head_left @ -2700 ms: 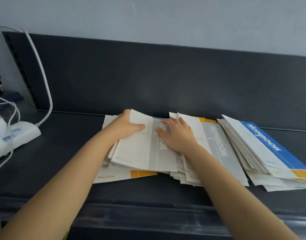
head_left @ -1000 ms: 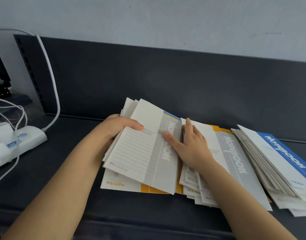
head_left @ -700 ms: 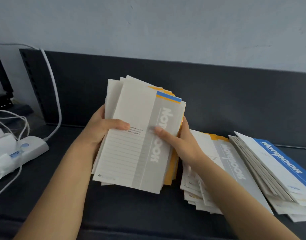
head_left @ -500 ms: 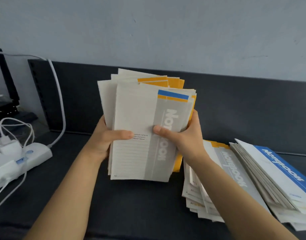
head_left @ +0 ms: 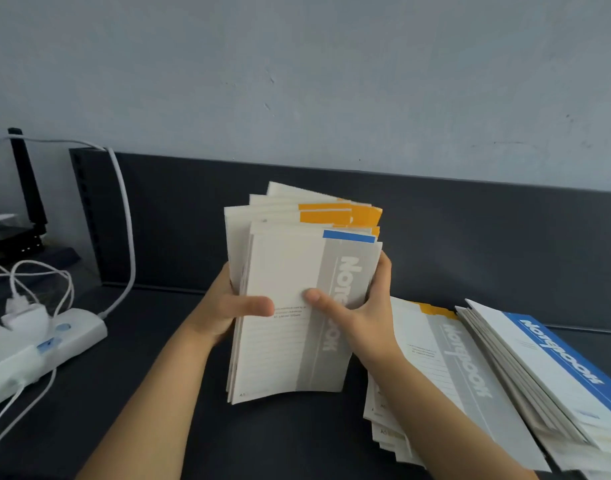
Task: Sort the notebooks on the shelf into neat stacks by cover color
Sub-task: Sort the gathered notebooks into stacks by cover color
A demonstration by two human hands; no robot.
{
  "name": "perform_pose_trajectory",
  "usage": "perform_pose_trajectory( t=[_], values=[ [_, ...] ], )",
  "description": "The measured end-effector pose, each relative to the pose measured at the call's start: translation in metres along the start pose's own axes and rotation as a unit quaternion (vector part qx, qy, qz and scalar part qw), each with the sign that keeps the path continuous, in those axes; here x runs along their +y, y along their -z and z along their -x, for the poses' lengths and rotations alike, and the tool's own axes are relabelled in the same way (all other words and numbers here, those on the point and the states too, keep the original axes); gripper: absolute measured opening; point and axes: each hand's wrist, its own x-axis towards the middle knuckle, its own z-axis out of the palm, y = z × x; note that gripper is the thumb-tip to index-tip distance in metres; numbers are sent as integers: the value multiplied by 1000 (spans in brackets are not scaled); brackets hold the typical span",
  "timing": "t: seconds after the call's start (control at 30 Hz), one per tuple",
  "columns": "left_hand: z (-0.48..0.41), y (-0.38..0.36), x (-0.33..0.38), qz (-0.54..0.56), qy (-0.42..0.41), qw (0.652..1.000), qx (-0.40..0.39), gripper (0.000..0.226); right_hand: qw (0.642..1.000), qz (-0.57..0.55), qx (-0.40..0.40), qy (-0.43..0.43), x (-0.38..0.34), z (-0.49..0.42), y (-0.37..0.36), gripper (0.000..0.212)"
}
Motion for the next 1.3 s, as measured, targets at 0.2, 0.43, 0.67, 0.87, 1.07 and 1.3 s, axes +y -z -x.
perform_pose_trajectory(
  t=[0.2, 0.43, 0.67, 0.87, 1.07, 1.3],
  values=[
    [7, -6, 16, -62, -48, 988, 130, 89, 999, -2, -32, -16, 0, 2, 3, 67],
    [25, -40, 6, -29, 1, 968, 250, 78, 997, -70, -20, 2, -5, -1, 9, 61],
    [25, -36, 0, -35, 28, 988, 146, 92, 995, -54, -79, -1, -8, -3, 4, 77],
    [29, -36, -3, -28, 26, 982, 184, 94, 992, -88, -78, -33, -7, -1, 13, 68],
    [22, -29, 0, -47, 37, 990, 127, 83, 993, -86, -79, 8, -8, -7, 7, 68],
    [17, -14, 6, -87, 63, 992, 69, 83, 996, -26, -83, 35, -5, -10, 10, 87]
  ],
)
